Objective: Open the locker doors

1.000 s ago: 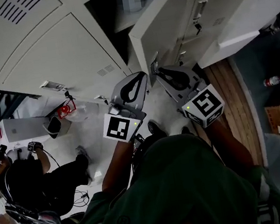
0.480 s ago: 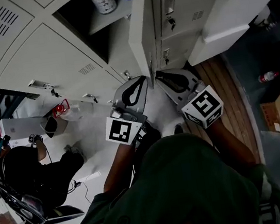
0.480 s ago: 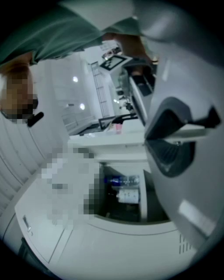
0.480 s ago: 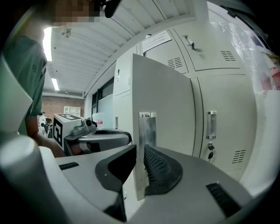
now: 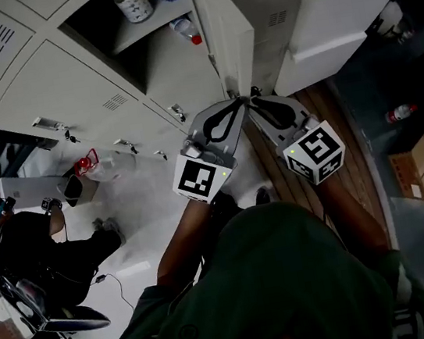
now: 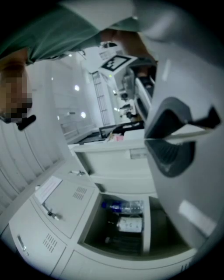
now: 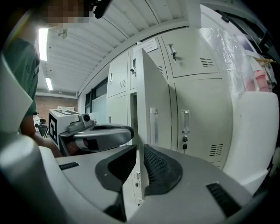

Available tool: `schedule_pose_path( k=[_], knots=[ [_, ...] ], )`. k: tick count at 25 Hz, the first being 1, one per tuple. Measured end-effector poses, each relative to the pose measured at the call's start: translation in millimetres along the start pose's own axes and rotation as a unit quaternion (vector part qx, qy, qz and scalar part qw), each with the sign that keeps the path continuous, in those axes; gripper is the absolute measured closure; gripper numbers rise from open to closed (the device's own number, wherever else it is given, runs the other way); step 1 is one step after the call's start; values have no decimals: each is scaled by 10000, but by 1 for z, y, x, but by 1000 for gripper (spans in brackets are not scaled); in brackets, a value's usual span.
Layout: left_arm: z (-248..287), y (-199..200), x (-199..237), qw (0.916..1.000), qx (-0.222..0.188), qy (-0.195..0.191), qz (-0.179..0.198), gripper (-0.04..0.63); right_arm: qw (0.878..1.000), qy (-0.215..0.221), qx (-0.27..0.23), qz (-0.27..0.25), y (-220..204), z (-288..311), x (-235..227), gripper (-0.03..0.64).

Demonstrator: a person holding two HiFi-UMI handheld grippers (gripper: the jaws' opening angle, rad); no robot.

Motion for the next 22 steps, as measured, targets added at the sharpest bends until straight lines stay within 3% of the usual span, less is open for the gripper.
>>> schedule_pose_path(
  k=[7, 22],
  knots=[
    [-4, 3, -13, 9997, 6, 247, 41, 600, 9999, -7, -123, 21, -3, -22, -14, 565],
    [-91, -34, 34, 9869, 734, 1433, -78, 600, 9958, 901, -80, 108, -24, 31, 20, 584]
  ],
)
Point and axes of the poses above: the fingertips, and each gripper's own axes: z forward along the fingers, x to its left, y out of its top, the point moved 7 cm from there along -z, backward along the fingers, and after that the axes turned 8 degrees about y, right-handed, at the moved point
